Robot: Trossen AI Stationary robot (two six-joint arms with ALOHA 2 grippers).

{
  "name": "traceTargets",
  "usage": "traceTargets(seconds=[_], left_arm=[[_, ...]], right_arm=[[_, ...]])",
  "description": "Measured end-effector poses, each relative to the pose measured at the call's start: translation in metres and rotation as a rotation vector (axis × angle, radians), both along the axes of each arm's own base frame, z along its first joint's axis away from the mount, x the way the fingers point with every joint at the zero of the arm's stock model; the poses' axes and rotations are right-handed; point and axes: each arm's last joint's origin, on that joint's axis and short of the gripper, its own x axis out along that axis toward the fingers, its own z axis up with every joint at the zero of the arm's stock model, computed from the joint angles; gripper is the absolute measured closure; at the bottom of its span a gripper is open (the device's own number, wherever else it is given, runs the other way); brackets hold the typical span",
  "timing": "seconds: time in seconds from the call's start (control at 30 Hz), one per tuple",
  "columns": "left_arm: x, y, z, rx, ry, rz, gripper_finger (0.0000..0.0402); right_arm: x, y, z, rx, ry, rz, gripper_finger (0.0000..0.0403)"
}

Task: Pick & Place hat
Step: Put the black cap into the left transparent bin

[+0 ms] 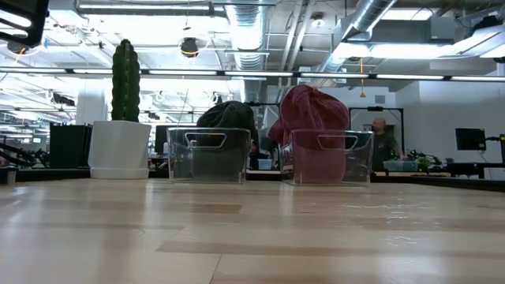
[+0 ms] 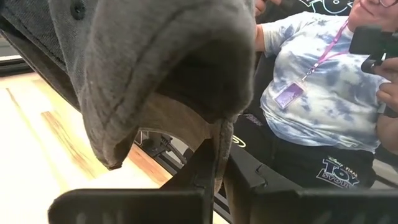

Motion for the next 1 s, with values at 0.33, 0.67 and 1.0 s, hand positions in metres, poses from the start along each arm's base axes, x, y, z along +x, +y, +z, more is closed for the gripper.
traceTargets(seconds=[0.33,0.67,1.0], left_arm=[[0.0010,0.0010,0.0000,0.033,-0.038,0.036,0.0387],[0.0014,0.0013,0.0000,0.033,-0.038,0.055,0.0387],[0.0014,0.0015,-0.0002,0.034,-0.036,0.059,0.0387]], right_arm=[[-0.0012,0.0030,0.0001,0.045,0.026,0.000,0.0310],[-0.0027,0.0058,-0.0005,0.070,0.046,0.028,0.0310],[-0.0046,0.0088,-0.0008,0.087,0.061,0.029,0.0250]])
